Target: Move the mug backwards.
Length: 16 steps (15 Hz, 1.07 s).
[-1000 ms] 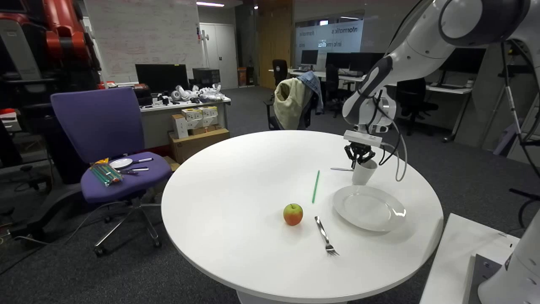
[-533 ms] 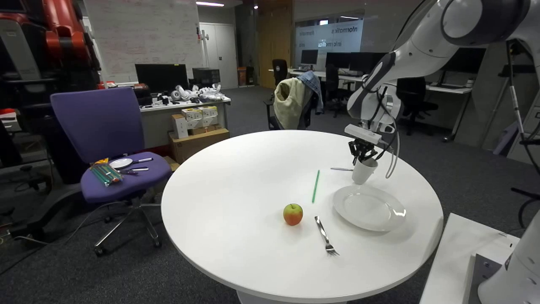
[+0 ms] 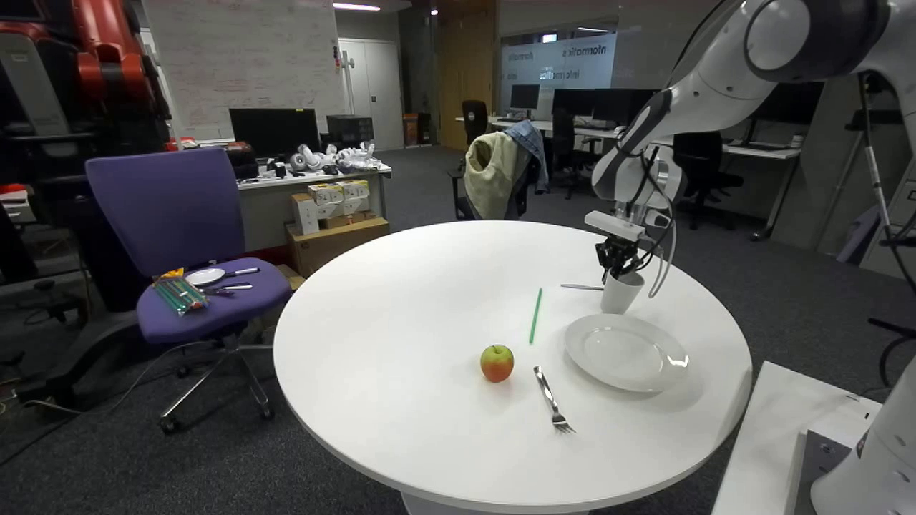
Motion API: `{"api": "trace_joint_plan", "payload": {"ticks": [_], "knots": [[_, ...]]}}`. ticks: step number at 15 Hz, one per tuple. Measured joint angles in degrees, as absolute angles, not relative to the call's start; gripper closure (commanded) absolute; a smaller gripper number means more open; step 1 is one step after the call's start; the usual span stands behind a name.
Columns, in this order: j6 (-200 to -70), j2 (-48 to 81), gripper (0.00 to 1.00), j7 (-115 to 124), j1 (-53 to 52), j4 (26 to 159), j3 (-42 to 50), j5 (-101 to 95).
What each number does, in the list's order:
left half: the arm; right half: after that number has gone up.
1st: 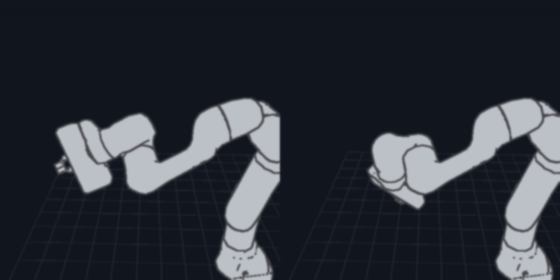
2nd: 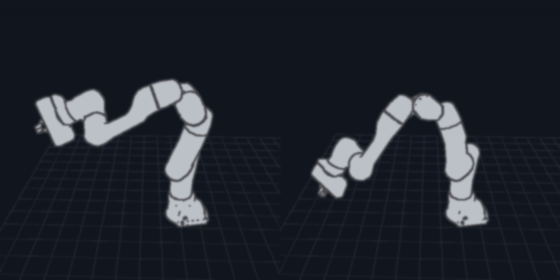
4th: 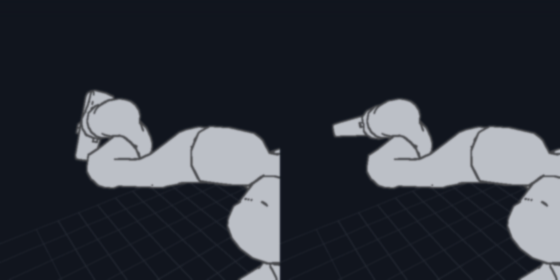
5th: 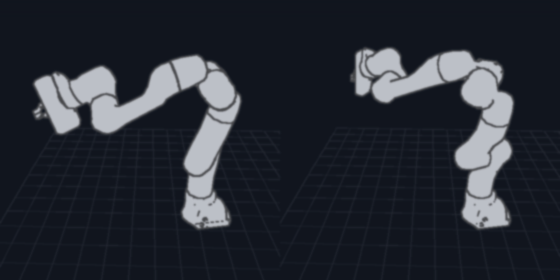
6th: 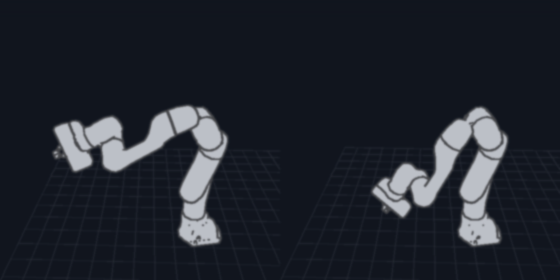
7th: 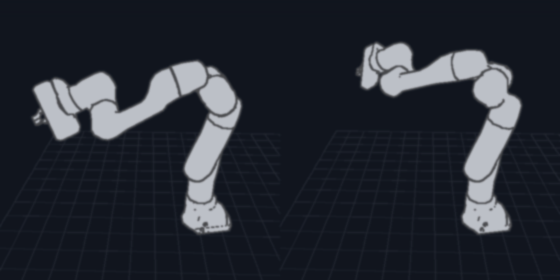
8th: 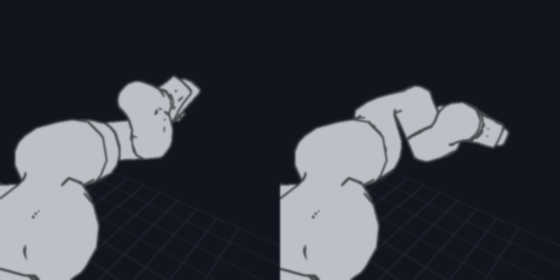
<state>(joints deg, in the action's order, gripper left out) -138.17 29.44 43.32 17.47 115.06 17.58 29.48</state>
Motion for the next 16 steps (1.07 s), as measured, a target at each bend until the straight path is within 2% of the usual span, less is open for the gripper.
{"api": "trace_joint_plan", "payload": {"ticks": [10, 16], "knots": [[-126.25, 29.75, 0.97, 50.69, 17.05, 107.77, 19.53, 14.82], [-125.58, 32.25, 0.97, 51.01, 17.05, 103.37, 19.47, 13.91]]}}
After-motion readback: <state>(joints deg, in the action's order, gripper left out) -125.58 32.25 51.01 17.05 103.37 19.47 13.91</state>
